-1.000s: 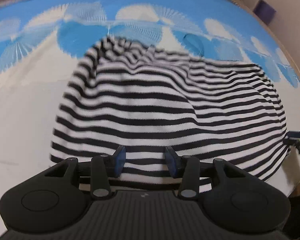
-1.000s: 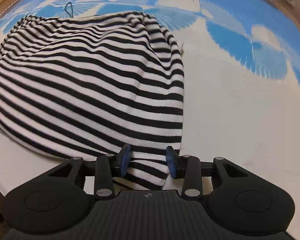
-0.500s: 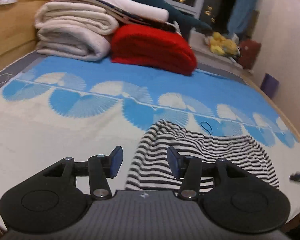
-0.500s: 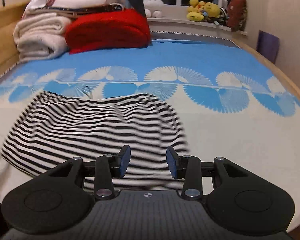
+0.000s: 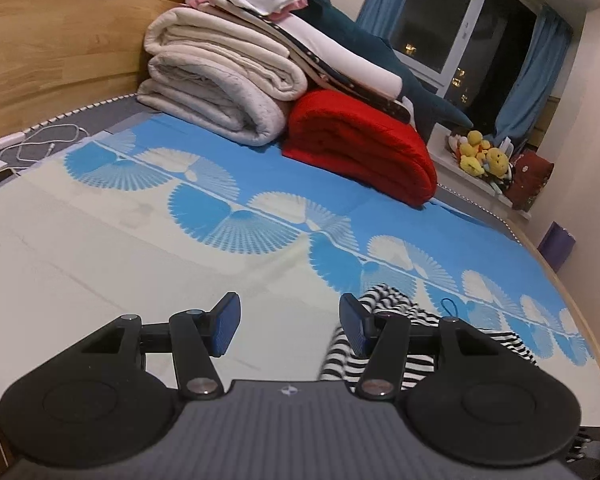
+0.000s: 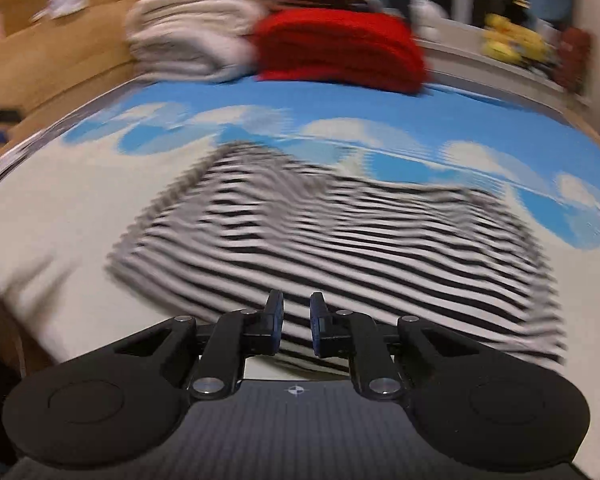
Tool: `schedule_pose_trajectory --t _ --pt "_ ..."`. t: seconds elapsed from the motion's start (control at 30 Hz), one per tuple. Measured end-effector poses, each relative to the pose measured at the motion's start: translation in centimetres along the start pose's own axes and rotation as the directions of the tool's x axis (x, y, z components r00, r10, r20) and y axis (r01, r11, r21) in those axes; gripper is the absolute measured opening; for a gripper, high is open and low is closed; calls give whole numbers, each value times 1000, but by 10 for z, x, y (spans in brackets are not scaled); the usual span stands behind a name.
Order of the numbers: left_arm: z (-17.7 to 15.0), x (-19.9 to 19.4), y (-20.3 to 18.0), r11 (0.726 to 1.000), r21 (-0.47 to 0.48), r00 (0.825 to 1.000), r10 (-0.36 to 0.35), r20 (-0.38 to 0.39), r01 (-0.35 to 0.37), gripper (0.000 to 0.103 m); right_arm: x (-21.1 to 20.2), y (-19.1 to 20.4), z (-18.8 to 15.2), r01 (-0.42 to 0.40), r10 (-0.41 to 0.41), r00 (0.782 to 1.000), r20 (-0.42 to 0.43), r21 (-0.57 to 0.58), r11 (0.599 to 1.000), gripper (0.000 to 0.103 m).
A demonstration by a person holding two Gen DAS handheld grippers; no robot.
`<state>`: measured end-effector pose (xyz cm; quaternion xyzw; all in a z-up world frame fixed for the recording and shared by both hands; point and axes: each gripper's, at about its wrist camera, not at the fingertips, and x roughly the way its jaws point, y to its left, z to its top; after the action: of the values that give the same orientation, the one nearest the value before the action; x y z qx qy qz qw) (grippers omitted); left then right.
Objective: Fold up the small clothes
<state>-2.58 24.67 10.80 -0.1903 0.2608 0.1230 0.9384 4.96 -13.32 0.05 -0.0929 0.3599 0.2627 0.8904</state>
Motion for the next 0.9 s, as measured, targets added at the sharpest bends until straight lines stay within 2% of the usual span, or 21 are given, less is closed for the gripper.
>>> schedule_pose_trajectory --t 0.13,0.2,0.3,0.37,0.43,0.57,0.63,0.7,0.73,0.77,0.83,0.9 --pt "0 -8 29 999 -39 1000 19 4 -19 60 33 65 17 -104 100 994 -41 -118 988 15" --pt "0 -10 42 998 -59 1000 29 5 -29 60 52 93 28 -130 123 991 -62 -135 982 19" --pt "1 -14 61 996 -83 999 38 5 -37 60 81 130 41 -171 157 984 -89 -174 970 32" --pt "2 -14 70 994 -95 999 45 2 -44 60 101 151 45 -165 142 984 -112 -237 957 45" --pt "2 -12 80 993 -110 999 53 -9 -54 60 121 165 46 -157 118 982 -146 -292 944 49" --pt "4 -5 94 989 -134 998 54 -26 -57 60 159 173 47 -123 38 969 -245 -341 932 50" --pt "5 -2 99 989 -136 998 52 -32 -56 60 167 173 46 -113 24 969 -247 -352 929 50" --pt "6 0 102 989 -139 998 50 -36 -55 60 169 170 46 -110 30 972 -232 -343 933 49" --pt "6 1 104 988 -143 998 50 -36 -55 60 169 169 47 -97 24 977 -214 -338 936 38" --pt "6 2 106 987 -148 998 51 -37 -56 60 171 165 46 -66 -2 980 -200 -333 940 18" --pt "7 5 107 986 -158 998 52 -40 -57 60 173 156 50 -57 4 981 -194 -269 962 10" --pt "7 5 109 985 -163 998 53 -41 -59 60 169 154 52 -56 11 984 -176 -250 967 7"
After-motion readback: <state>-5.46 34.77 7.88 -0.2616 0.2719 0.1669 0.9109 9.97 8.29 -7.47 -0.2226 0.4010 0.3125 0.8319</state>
